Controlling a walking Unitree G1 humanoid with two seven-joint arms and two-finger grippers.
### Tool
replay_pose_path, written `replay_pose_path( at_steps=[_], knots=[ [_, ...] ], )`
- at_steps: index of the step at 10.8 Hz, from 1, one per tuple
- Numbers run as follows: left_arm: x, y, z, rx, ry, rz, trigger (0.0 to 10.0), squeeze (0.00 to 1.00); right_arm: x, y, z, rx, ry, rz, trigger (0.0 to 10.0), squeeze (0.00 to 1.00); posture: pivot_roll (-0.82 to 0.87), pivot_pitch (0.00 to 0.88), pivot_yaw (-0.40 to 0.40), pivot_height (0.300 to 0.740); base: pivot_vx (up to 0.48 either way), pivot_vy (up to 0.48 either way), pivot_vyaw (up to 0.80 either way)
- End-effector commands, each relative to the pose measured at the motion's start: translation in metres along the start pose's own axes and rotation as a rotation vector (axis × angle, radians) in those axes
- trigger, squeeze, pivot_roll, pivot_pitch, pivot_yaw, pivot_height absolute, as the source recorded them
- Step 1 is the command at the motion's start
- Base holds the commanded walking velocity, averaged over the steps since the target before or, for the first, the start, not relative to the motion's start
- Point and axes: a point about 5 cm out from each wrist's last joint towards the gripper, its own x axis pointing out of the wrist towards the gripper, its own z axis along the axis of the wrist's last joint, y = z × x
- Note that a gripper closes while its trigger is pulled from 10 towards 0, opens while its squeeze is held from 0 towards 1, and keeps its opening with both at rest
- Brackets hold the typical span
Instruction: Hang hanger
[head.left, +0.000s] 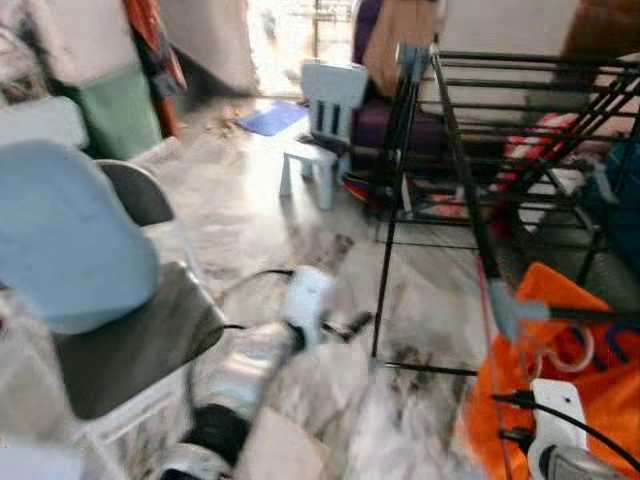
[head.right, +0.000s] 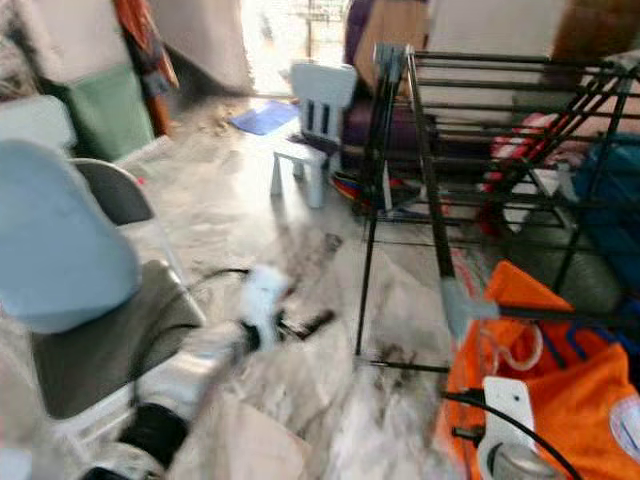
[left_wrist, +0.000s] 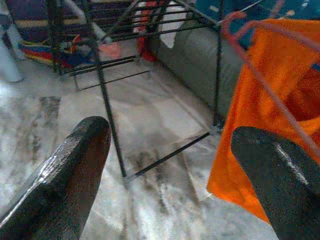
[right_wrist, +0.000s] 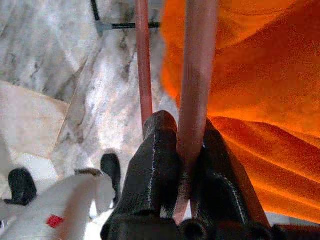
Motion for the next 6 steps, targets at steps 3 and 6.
replay_pose_path(
  at_steps=[3,6],
  knots=[
    [0.007,-0.013,0.005,0.018,-0.008,-0.051,10.0,0.00,-0.003,-0.030,0.019,0.028,-0.053,-0.083,10.0,0.00,-0.08,0.000,-0.030,0.740,0.000,0.000,0.00],
    [0.006,-0.014,0.005,0.020,-0.010,-0.057,10.0,0.00,-0.008,-0.034,0.013,-0.018,-0.055,-0.100,10.0,0.00,-0.08,0.000,-0.029,0.740,0.000,0.000,0.00]
  ],
)
